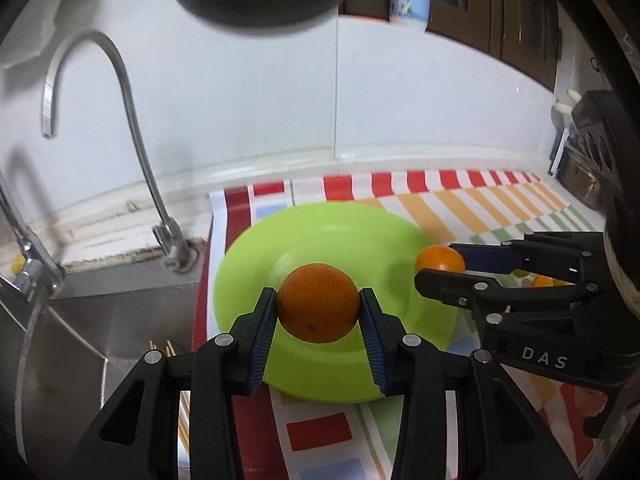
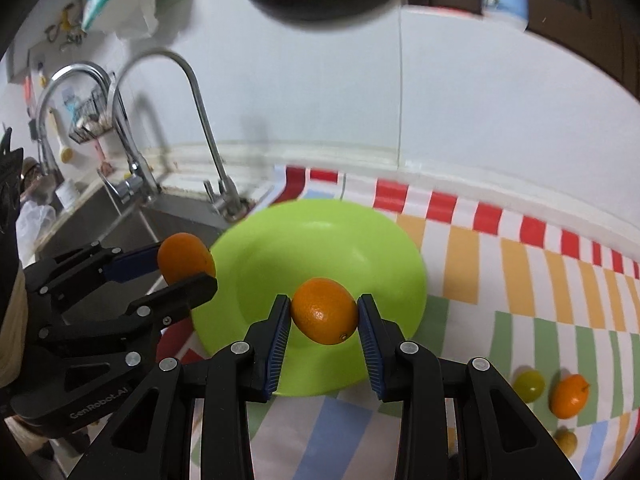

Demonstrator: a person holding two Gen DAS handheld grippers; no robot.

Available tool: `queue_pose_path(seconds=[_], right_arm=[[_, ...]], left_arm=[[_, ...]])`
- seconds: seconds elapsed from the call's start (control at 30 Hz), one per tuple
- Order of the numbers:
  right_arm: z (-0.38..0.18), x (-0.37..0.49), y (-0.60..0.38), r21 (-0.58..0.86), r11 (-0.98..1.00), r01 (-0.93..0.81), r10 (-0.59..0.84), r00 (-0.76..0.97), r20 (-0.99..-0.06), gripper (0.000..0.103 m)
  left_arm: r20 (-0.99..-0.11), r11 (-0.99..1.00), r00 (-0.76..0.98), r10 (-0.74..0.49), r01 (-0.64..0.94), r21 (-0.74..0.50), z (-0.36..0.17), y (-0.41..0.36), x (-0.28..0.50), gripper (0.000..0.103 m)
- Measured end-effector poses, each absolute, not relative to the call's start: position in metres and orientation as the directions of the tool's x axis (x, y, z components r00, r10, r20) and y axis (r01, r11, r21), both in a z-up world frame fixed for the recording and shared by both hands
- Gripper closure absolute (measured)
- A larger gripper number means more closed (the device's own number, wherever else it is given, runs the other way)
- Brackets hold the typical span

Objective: Organize fruits
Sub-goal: 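Carry both held oranges onto the green plate and open both tools, then withdraw both tools from the plate back toward the loose fruits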

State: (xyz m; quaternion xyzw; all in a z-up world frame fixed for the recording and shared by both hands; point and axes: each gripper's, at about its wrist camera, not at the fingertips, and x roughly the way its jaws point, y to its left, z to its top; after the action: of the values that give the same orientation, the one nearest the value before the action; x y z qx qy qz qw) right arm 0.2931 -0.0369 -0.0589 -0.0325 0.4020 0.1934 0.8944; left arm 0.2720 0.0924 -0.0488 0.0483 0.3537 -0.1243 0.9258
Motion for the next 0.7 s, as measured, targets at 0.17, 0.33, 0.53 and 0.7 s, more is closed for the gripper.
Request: queue_pose_path(seconds=[0.17, 0.33, 0.53, 0.7], right_arm=[[-0.075, 0.309, -0.035, 0.125, 0.922, -0.367, 0.326, 0.560, -0.762, 0.068], [-0.085, 0.315, -0.035, 0.122, 0.924, -0.363, 0.314, 0.537, -0.783, 0.068], [-0.083, 0.313, -0.038, 0.115, 0.929, -0.351, 0.306, 0.557, -0.772, 0.064], [-0.069, 0.301, -0.045, 0.090, 0.942, -0.323, 0.279, 0.608, -0.743, 0.062]], left_arm=[[-0.719, 0.960, 0.662, -0.212, 0.280, -0.025, -0.069, 0.092, 0.288, 0.062], [-0.732, 0.961, 0.647, -0.213, 0.275, -0.037, -0.076, 0.091, 0.292, 0.062], [-0.717, 0.968, 0.674, -0.180, 0.252, -0.006, -0.070, 0.094, 0.288, 0.046], [-0.716, 0.978, 0.683, -0.142, 0.209, 0.005, -0.058, 0.098, 0.277, 0.046]])
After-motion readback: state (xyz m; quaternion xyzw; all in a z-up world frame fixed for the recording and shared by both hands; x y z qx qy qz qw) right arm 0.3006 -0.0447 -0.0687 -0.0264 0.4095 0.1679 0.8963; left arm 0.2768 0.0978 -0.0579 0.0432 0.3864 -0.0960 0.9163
